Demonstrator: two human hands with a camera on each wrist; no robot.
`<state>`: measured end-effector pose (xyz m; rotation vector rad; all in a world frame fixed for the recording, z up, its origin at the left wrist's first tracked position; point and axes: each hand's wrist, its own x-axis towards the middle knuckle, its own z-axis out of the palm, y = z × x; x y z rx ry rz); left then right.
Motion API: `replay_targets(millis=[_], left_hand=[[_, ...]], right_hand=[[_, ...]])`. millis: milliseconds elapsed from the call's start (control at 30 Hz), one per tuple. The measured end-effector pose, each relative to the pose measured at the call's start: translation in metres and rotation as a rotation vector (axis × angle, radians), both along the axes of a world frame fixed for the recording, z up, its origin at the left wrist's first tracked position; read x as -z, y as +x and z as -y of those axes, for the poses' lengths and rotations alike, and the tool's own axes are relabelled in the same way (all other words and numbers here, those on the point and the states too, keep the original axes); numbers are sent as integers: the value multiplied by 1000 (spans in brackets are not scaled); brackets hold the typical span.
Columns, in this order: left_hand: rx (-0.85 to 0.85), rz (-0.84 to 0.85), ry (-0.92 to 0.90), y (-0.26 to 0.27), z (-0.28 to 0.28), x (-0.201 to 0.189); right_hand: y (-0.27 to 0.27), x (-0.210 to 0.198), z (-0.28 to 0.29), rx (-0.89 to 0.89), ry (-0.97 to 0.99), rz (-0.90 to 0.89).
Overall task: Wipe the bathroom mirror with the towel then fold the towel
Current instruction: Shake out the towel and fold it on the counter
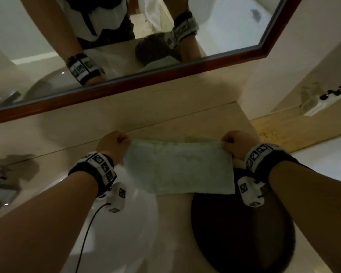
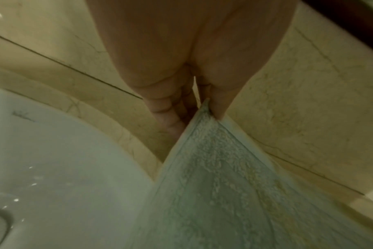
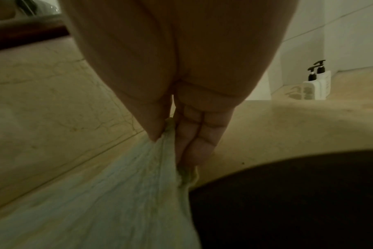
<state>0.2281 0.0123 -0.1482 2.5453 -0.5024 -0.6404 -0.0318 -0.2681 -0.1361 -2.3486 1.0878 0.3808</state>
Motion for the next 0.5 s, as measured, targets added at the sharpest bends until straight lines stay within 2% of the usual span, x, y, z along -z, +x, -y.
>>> replay_targets(millis=[400,500], left_hand=[[-25,-29,-18,5,12,17],[-92,-19,-48,5,10,21]], right_hand=[[10,7,5,-67,-5,11],[9,9,6,20,-9,53]])
